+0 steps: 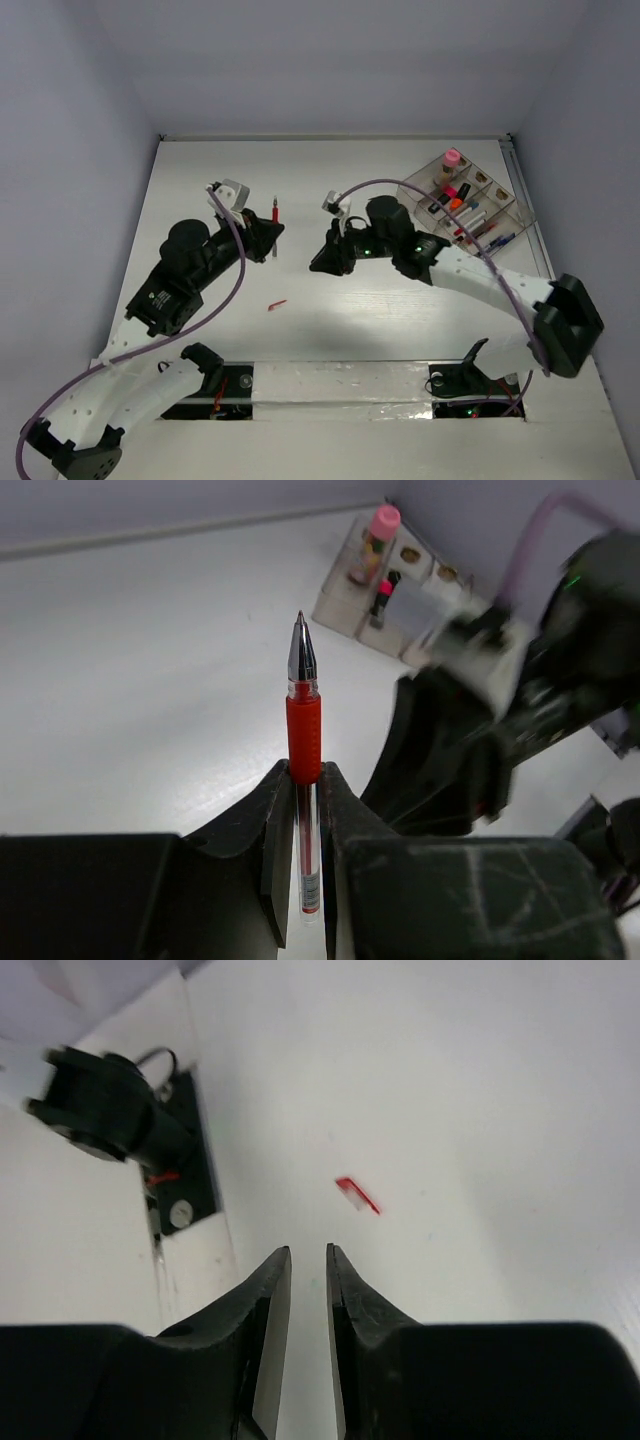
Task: Sort the stationery into containers
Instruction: Pick up the pen cap from the center of the board.
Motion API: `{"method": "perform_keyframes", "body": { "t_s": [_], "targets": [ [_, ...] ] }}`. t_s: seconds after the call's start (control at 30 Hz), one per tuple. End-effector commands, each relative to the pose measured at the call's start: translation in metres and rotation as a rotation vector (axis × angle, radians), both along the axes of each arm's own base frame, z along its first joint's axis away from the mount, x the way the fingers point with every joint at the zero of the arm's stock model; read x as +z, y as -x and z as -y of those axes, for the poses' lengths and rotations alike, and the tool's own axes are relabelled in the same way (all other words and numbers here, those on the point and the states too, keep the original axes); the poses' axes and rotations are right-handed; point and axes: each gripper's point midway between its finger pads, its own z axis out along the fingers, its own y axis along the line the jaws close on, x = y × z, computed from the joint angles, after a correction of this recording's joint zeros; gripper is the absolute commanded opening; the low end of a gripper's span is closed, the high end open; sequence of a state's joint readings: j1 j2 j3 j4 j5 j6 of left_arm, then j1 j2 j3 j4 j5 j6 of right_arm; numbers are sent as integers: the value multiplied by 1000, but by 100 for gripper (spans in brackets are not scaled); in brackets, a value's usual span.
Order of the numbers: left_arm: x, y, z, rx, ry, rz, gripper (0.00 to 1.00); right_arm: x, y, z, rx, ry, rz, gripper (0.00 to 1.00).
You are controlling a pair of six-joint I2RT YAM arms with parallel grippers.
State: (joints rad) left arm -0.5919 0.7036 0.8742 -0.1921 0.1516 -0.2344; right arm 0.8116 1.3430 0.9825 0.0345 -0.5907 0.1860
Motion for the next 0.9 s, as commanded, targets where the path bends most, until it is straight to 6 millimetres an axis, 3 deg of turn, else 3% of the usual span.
{"method": "perform_keyframes", "body": {
  "t_s": [0.0,0.03,0.2,0.3,0.37,0.4,0.57,0.73,0.77,0.8,0.87],
  "targets": [
    [70,-5,-23,100,69,179,0,-27,-8,-17,60,29,-15,27],
    [76,-10,-30,143,71,194,0,-33,-11,-21,64,38,-22,28],
    [101,-26,-61,309,111,239,0,-81,-8,-49,155,156,-16,54],
    [99,-37,-62,287,125,217,0,-109,-9,-56,165,252,19,57],
    [92,-42,-55,231,133,188,0,-122,-14,-58,152,314,53,58],
    [89,-45,-54,210,141,175,0,-119,-18,-64,147,321,78,58],
    [73,-51,-54,137,195,113,0,-158,-18,-81,172,491,171,59],
    [78,-48,-58,152,198,150,0,-175,-19,-95,174,588,244,62],
    [78,-48,-59,152,197,151,0,-180,-26,-95,164,628,263,62],
    [77,-49,-62,166,195,151,0,-183,-17,-100,186,642,279,62],
    [77,-48,-63,170,199,154,0,-191,-18,-100,193,685,295,62]
  ]
}}
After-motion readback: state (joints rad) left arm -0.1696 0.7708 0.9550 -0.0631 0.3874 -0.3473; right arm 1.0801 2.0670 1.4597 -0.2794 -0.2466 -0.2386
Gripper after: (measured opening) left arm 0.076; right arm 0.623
